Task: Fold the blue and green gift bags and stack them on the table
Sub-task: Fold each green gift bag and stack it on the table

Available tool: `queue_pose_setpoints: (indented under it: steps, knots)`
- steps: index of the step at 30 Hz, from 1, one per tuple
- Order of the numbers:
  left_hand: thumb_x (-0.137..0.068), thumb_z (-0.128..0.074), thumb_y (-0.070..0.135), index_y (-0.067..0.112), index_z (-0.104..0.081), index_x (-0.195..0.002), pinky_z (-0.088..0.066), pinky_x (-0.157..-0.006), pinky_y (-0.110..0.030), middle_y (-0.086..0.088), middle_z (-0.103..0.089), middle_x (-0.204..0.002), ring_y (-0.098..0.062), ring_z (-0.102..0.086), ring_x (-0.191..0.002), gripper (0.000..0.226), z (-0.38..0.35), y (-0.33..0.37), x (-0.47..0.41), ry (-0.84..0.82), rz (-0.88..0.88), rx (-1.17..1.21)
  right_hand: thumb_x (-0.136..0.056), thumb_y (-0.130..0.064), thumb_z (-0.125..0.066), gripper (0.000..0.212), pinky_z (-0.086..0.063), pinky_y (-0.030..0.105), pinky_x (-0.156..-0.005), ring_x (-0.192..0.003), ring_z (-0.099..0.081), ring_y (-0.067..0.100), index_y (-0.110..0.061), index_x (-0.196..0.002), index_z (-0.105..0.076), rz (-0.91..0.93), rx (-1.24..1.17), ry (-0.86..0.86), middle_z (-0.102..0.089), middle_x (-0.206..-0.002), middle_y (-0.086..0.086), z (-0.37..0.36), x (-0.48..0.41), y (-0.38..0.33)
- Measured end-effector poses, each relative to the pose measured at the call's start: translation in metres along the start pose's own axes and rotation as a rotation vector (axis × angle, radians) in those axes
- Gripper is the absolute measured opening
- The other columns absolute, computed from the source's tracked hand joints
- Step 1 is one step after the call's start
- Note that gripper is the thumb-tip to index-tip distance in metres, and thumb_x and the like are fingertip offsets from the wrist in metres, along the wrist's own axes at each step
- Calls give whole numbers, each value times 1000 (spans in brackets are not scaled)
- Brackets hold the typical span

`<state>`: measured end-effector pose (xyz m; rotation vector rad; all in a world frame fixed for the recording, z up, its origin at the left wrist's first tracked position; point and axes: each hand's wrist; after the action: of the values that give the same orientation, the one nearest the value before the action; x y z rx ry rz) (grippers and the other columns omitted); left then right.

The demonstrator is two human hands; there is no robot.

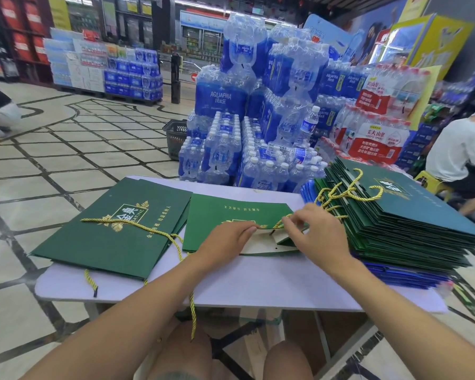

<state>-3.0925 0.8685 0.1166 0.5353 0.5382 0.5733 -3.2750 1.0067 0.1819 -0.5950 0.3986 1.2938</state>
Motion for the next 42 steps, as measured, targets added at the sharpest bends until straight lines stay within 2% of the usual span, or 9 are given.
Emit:
queue_pose_setpoints:
  steps: [3,7,10,13,15,19,22,30,42]
  knots:
    - [-110,-45,34,22,-72,-124,-51,-92,-38,4,-75,-120,-20,-67,-110,33,-1,-1,0,9,1,0,-89,-60,-56,37,-40,28,-54,-71,-60,17,-33,-67,-67,-227,76,-188,-64,-66,-11,-14,19,-17]
    - [-110,-45,36,28,-72,-126,-51,-87,-35,8,-76,-115,-17,-67,-104,32,-4,-2,1,-5,-43,-26,-88,-56,-64,46,-41,29,-56,-63,-63,16,-25,-54,-68,-517,-352,-268,-66,-55,-8,-36,18,-27]
    - [-109,-46,37,28,-70,-130,-48,-85,-29,9,-75,-120,-16,-67,-108,33,-5,-3,1,2,-54,-54,-87,-32,-71,47,-34,27,-52,-49,-46,19,-18,-44,-61,-734,-624,-279,-54,-44,-4,-43,16,-34]
    - [-109,-47,36,26,-70,-130,-45,-82,-26,7,-75,-120,-17,-67,-108,32,-4,-3,1,-3,-69,-41,-85,-24,-73,25,-19,21,-43,-40,-30,14,-16,-61,-67,-909,-807,-472,-51,-50,-3,-32,19,-37]
    - [-107,-50,35,27,-67,-133,-46,-88,-29,7,-73,-123,-18,-66,-111,31,-2,1,2,-27,-105,-46,-92,-40,-69,31,-27,21,-41,-41,-39,10,-14,-77,-75,-804,-767,-580,-65,-58,-5,-22,17,-36]
    - [-101,-36,67,32,-35,-158,-17,-126,-51,9,-39,-162,-16,-30,-153,67,7,3,10,-110,-5,-408,-92,-57,-62,28,-54,33,-76,-89,-67,10,-32,-95,-75,-335,-159,-290,-72,-93,-15,-18,-6,-16]
    - [-95,-21,81,33,-18,-163,-1,-127,-57,7,-14,-172,-17,-5,-159,83,17,-8,14,-242,94,-542,-95,-51,-62,45,-50,39,-92,-119,-59,21,-36,-137,-58,-123,82,-597,-51,-135,-7,-34,-24,-8]
    - [-90,-33,85,32,-17,-163,-1,-128,-53,11,-16,-171,-13,-9,-158,92,21,-14,17,-297,46,-498,-103,-25,-54,6,-53,39,-79,-93,-63,25,-25,-105,-60,-72,-46,-464,-72,-104,1,-62,-66,-1]
    - [-86,-48,84,26,-11,-164,-4,-128,-52,5,-22,-170,-13,-10,-158,104,30,-14,17,-332,65,-397,-107,-34,-49,18,-48,38,-68,-91,-68,28,-26,-114,-64,161,68,-210,-69,-116,-7,-82,-71,-5]
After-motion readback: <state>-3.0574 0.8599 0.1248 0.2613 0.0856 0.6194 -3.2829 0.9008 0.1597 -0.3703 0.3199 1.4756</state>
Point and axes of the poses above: each hand's wrist, its own x-axis away from the middle knuckle, its own z-axis out of the back of the hand, y = z × x
